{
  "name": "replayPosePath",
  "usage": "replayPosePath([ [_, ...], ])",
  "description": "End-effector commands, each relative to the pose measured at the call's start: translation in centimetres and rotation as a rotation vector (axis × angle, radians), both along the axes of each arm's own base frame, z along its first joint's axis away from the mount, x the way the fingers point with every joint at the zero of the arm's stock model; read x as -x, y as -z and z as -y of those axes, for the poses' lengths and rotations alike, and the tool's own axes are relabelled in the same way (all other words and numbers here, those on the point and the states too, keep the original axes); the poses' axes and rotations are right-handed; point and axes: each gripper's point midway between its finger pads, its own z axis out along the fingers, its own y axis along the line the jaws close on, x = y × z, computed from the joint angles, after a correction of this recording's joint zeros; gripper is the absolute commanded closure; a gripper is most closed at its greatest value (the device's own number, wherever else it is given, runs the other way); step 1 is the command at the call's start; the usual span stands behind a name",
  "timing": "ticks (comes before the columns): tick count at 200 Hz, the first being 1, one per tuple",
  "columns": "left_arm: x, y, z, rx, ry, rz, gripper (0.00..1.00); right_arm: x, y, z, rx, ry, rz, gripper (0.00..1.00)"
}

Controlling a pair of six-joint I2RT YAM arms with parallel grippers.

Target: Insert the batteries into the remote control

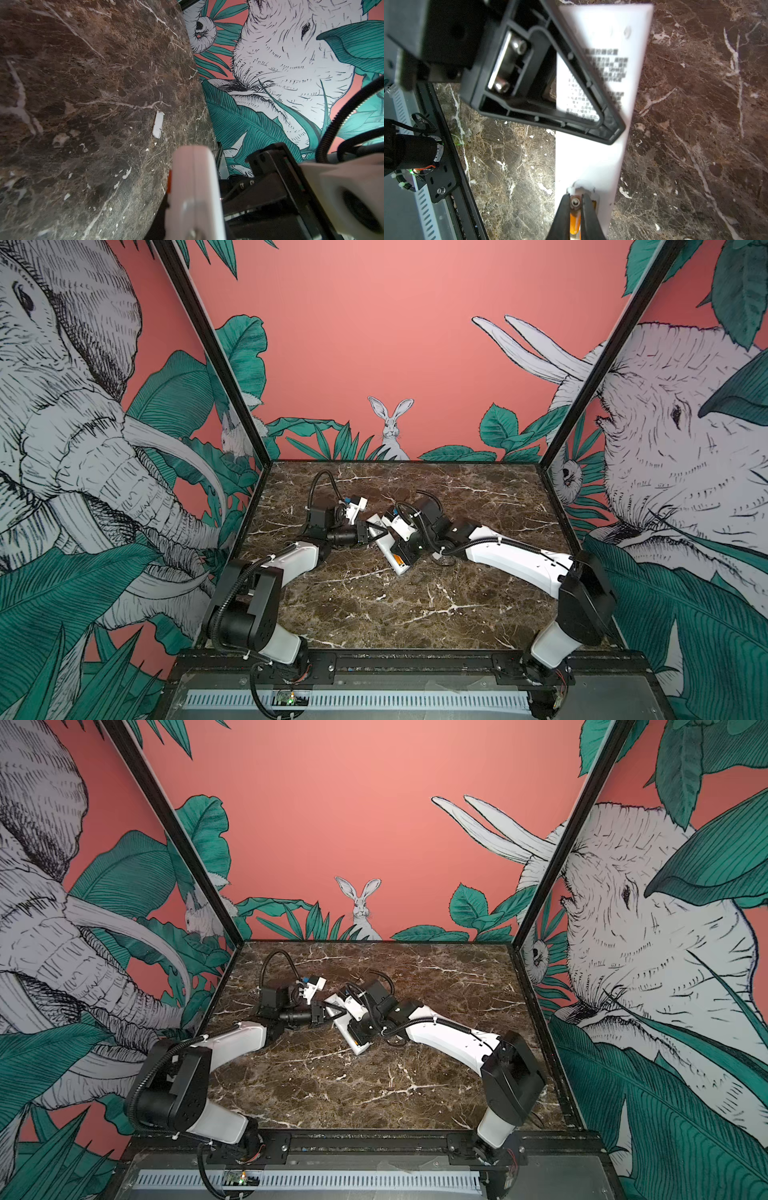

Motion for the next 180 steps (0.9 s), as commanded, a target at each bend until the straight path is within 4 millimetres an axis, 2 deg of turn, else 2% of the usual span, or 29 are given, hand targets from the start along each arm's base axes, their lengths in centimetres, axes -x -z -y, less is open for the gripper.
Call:
replayPosePath([
  [1,-0.4,-2.7,0.0,0.044,0.006,0.078,0.96,0.6,0.7,-0.1,0.013,-0.013,-0.001,0.91],
  [61,-0.7,-4.1,-0.4,0.093,0.000,0.090,0.96,1.0,2.5,0.5,0.023,-0.012,0.004,0.94],
  [119,-0.6,-4.5,-0.5,0.099,0.001,0.094,0.96,1.0,3.5,0.6,0.049,-0.008,0.010,0.94],
  [180,-0.5,-5.5,-0.4,0.111,0.008,0.124,0.96,0.5,4.4,1.8,0.172,-0.001,0.040,0.95],
])
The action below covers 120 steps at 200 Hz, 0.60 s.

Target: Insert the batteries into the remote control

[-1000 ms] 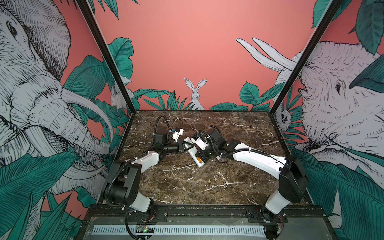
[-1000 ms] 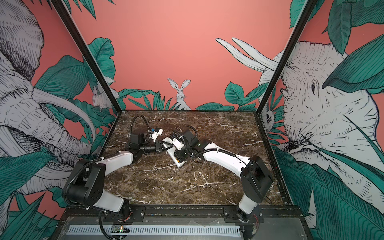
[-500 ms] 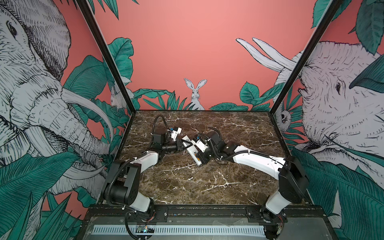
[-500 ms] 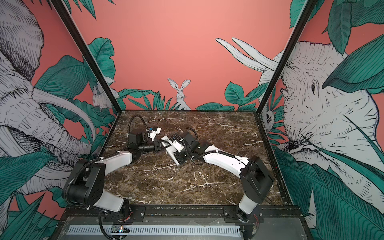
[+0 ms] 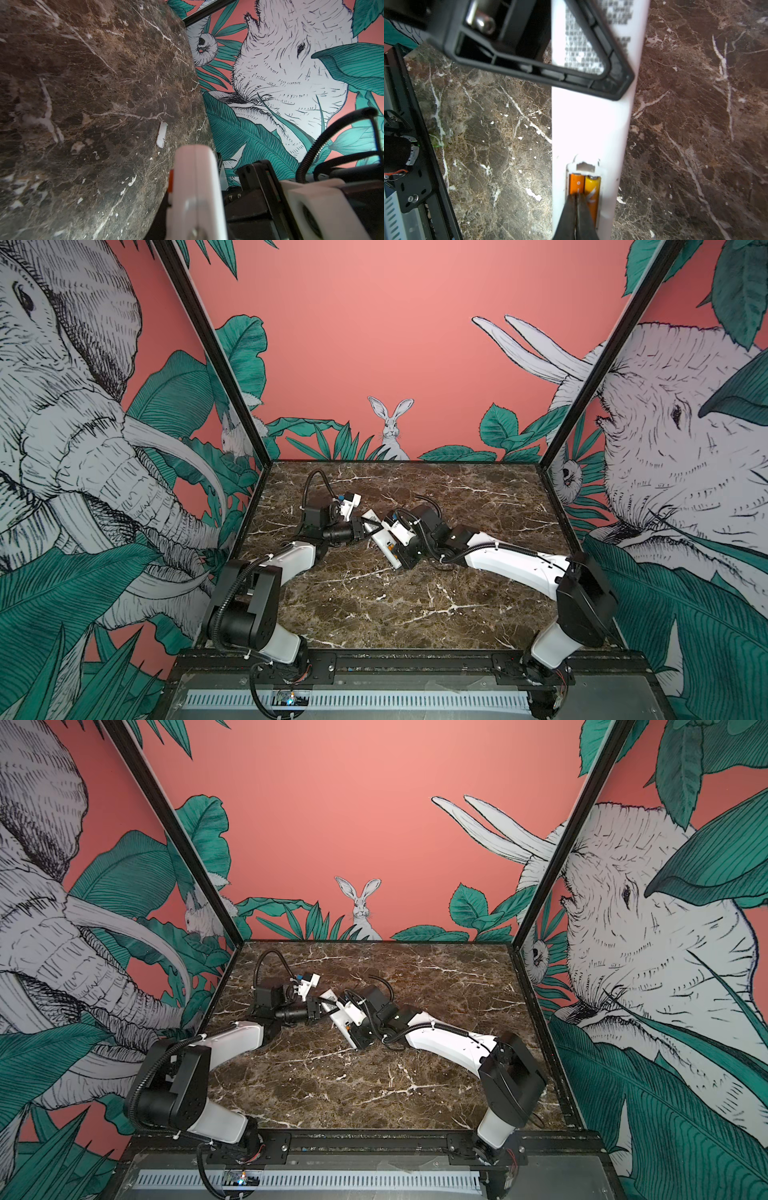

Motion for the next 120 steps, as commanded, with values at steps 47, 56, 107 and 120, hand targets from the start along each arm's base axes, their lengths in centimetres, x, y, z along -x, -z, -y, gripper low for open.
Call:
replayPosePath([
  [47,0.7,-3.1,0.4,0.032,0.053,0.113,0.96,0.5,-2.5,2.6,-0.057,0.047,-0.003,0.82],
  [56,0.7,-2.7,0.5,0.020,0.050,0.110,0.96,0.6,-3.4,3.0,-0.097,0.055,-0.003,0.77],
  [107,2.0,-2.4,3.1,0.021,0.127,0.166,0.95,1.6,-4.7,4.7,-0.256,0.062,-0.138,0.42],
  [120,2.4,-2.8,3.8,0.042,0.155,0.192,0.95,2.0,-4.4,4.9,-0.272,0.053,-0.177,0.38],
])
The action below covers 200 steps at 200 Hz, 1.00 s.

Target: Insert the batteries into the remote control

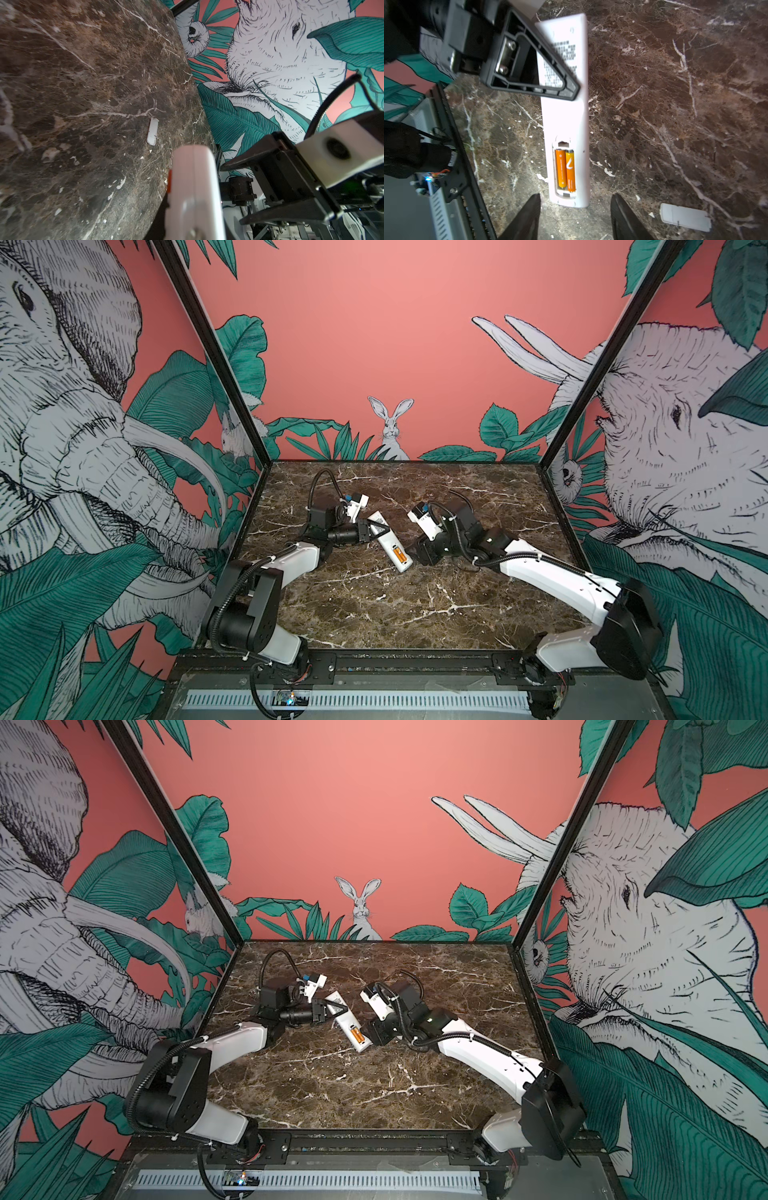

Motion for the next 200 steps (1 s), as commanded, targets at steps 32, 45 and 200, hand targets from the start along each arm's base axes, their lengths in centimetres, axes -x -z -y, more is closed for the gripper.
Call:
replayPosePath([
  [32,1.2,-3.6,2.2,0.091,0.115,0.165,0.95,1.9,1.0,-0.3,-0.097,-0.065,-0.153,0.36],
  [45,1.4,-3.9,2.3,0.096,0.124,0.175,0.95,2.0,1.5,-0.3,-0.097,-0.067,-0.165,0.36],
  [200,-1.0,-1.1,-0.2,-0.159,-0.046,0.146,0.95,-2.0,5.3,4.4,0.062,0.202,-0.162,0.42],
])
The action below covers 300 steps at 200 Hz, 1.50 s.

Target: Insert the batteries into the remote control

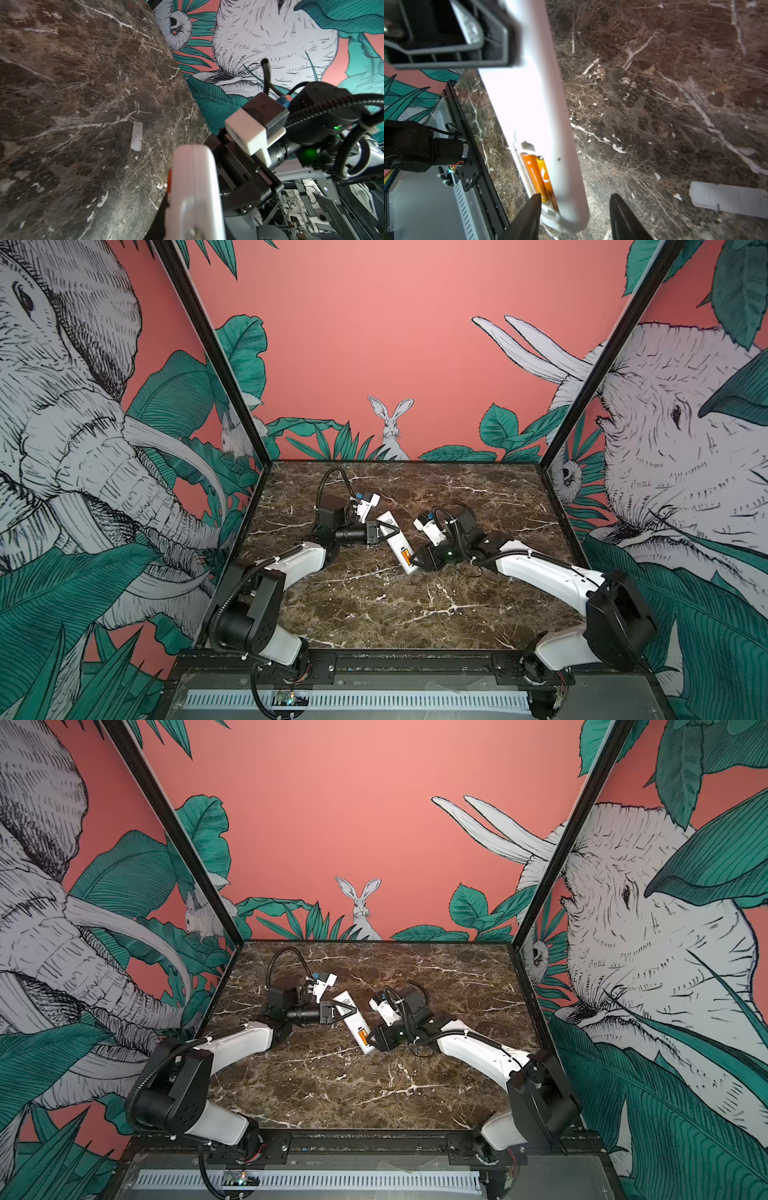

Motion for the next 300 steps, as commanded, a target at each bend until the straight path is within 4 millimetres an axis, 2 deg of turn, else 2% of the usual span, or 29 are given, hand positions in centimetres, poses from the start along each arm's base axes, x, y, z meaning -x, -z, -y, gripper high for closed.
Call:
replayPosePath([
  [1,-1.3,-0.1,-1.7,-0.125,-0.089,0.045,0.95,-1.8,0.2,2.6,0.059,0.141,0.013,0.42],
  [34,-2.2,0.9,-3.1,-0.197,-0.158,0.033,0.95,-3.3,2.7,6.3,0.174,0.345,-0.052,0.36],
  [62,-2.3,1.6,-3.6,-0.225,-0.163,0.011,0.95,-3.8,4.8,8.1,0.225,0.462,-0.127,0.35],
  [98,-2.0,2.2,-3.9,-0.224,-0.158,-0.001,0.95,-4.8,6.4,9.0,0.288,0.495,-0.117,0.44],
  [128,-1.5,4.1,-3.7,-0.248,-0.121,-0.077,0.95,-6.0,7.1,9.7,0.359,0.504,-0.083,0.54],
  [134,-1.4,4.7,-3.7,-0.256,-0.114,-0.100,0.94,-6.1,8.1,9.8,0.385,0.496,-0.091,0.54],
  [151,-1.2,6.1,-3.6,-0.264,-0.093,-0.157,0.93,-6.8,8.8,10.0,0.418,0.489,-0.079,0.55],
  [199,-0.9,8.3,-3.0,-0.277,-0.055,-0.251,0.89,-8.4,10.0,10.6,0.453,0.468,-0.062,0.55],
  [260,-1.0,11.6,-3.2,-0.346,-0.054,-0.376,0.64,-9.9,11.1,10.2,0.433,0.430,-0.063,0.59],
  [300,-1.4,13.1,-3.3,-0.374,-0.069,-0.422,0.54,-10.7,11.3,9.9,0.439,0.409,-0.053,0.63],
])
